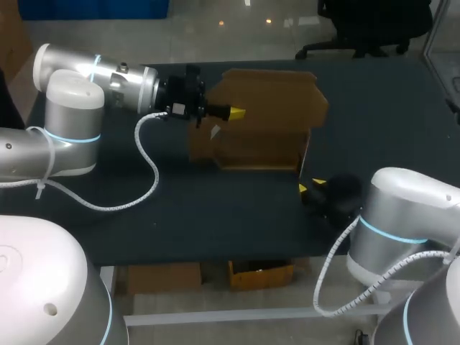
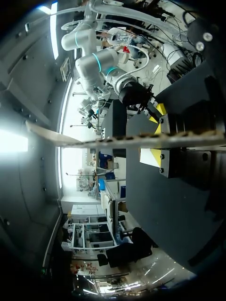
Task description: Assemble the packaging by folding the flat box into shape, placing the metal phone stand inside, and closing the box properly
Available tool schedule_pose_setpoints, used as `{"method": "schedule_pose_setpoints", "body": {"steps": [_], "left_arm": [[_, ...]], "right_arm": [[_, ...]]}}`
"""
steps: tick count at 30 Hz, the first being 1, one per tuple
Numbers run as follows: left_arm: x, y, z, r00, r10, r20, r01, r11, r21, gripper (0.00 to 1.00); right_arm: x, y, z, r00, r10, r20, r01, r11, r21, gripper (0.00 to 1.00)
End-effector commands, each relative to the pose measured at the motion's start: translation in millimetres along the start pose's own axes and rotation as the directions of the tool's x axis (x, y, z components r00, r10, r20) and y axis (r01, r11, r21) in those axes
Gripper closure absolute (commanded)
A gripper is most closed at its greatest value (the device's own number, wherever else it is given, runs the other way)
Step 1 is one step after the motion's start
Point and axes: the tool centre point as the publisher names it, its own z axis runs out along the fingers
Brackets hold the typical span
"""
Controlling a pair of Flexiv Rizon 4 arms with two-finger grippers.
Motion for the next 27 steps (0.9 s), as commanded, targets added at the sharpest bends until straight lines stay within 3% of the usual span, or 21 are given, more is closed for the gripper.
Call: {"method": "schedule_pose_setpoints", "body": {"steps": [1,14,27], "left_arm": [[0.3,2.0,1,1.000,0.000,0.000,0.000,1.000,-0.001,1.00],[0.3,2.0,1,1.000,0.000,0.000,0.000,1.000,-0.001,1.00],[0.3,2.0,1,1.000,0.000,0.000,0.000,1.000,-0.001,1.00]], "right_arm": [[-11,-2,-15,0.998,-0.006,-0.067,0.005,1.000,-0.009,0.64],[-37,1,-22,0.977,-0.062,-0.202,0.066,0.998,0.010,0.64],[-51,8,-6,0.928,-0.125,-0.350,0.139,0.990,0.016,0.63]]}}
